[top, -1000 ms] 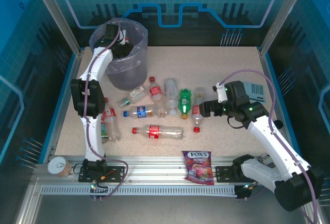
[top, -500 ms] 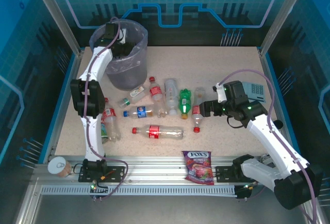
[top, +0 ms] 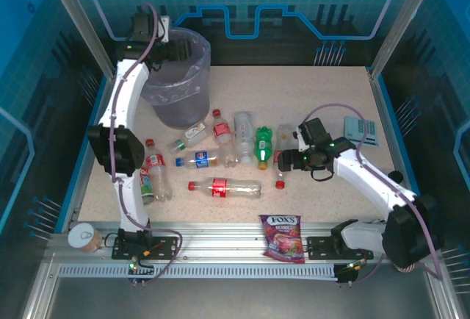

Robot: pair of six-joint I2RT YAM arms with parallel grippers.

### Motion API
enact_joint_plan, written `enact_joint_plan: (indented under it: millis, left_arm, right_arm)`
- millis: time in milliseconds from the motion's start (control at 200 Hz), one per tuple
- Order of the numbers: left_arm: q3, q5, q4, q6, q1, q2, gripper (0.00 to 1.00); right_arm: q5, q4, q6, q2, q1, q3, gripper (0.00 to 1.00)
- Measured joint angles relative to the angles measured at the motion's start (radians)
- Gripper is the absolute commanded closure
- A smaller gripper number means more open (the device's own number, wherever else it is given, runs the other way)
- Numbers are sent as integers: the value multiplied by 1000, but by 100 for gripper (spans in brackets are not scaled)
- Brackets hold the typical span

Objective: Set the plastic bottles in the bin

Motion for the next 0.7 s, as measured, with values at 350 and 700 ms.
enact_joint_plan:
  millis: [350, 700]
  left_arm:
    - [-464, -2, 48, -34, -151, -586, 8]
    - [-982, 1, 227, -202, -445, -845, 6]
  right_arm:
    - [8, 101, 62, 195, 12, -2, 0]
    - [42, 158, 77, 308, 13, -2, 4]
